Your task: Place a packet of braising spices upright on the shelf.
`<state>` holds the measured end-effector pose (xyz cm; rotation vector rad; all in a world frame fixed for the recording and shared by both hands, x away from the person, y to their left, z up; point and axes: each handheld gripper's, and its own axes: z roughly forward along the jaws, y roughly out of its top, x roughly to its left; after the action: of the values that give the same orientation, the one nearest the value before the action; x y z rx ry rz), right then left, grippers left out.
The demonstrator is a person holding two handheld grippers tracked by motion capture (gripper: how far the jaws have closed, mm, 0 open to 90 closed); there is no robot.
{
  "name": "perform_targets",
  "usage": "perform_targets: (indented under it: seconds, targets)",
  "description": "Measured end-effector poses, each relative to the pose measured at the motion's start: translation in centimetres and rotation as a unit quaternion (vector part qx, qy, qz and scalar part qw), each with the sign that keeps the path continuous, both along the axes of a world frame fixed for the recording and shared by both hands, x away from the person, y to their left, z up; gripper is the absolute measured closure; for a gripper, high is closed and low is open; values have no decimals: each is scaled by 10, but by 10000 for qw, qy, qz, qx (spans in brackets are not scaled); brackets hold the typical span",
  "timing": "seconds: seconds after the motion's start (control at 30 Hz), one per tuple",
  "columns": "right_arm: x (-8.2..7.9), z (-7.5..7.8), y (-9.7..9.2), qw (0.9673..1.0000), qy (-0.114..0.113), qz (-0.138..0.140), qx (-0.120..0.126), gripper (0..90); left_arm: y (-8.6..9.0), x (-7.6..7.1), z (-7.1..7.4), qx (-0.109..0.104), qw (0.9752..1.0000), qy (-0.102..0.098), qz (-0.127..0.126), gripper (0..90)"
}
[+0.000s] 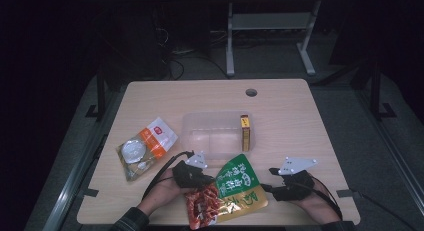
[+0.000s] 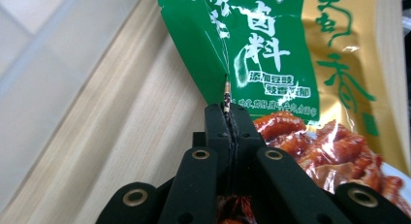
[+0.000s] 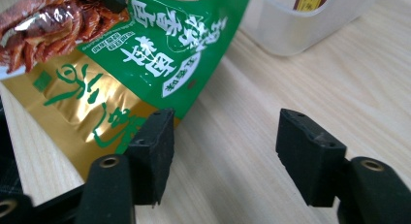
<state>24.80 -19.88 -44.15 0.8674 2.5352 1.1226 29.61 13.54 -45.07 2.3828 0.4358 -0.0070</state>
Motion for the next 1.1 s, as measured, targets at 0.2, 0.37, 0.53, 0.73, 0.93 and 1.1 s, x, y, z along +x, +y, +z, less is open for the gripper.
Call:
perform_targets:
  seconds: [0.2,0.37,0.53,0.73,0.93,1.1]
  targets:
    - [-2,5,-3,9998,-44,-39,172,344,12,-4,13,-304,9994,-122,109,893]
    - [-2,6,-3,9997,-31,-15,258,341,23,-4,24,-446,9983,-291,246,894]
    - [-3,6,-1,9992,93,26,393,317,41,-6,42,-833,9937,-491,558,894]
    - [-4,4,5,9991,179,119,375,324,56,-5,54,-1034,9896,-664,747,895]
    - [-7,2,20,9980,306,334,441,268,68,-3,64,-1304,9833,-767,1013,895]
    - [-5,5,32,9966,211,483,638,268,74,-2,70,-1450,9796,-818,1122,894]
